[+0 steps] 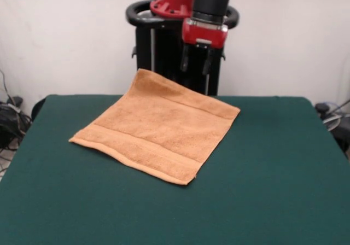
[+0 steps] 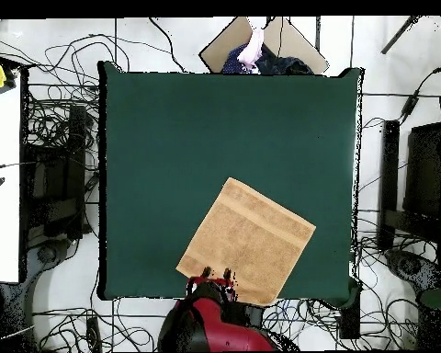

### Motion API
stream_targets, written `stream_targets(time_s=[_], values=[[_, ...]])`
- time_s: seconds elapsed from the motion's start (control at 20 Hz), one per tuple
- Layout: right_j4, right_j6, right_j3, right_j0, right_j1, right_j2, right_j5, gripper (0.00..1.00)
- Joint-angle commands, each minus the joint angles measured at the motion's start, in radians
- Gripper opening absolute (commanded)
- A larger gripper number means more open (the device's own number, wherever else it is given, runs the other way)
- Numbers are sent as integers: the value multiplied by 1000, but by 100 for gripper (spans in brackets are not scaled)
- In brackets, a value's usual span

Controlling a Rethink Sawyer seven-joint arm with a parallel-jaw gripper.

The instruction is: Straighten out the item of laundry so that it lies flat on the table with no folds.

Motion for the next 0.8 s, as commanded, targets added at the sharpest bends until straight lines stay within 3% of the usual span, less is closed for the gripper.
stream_targets(time_s=[0.05,0.3,0.5,0.8], values=[[94,153,-216,-17,-30,136,213,100],[75,118,-315,-81,18,198,296,100],[91,125,-406,-56,89,178,284,100],[114,101,-577,-41,180,182,382,100]])
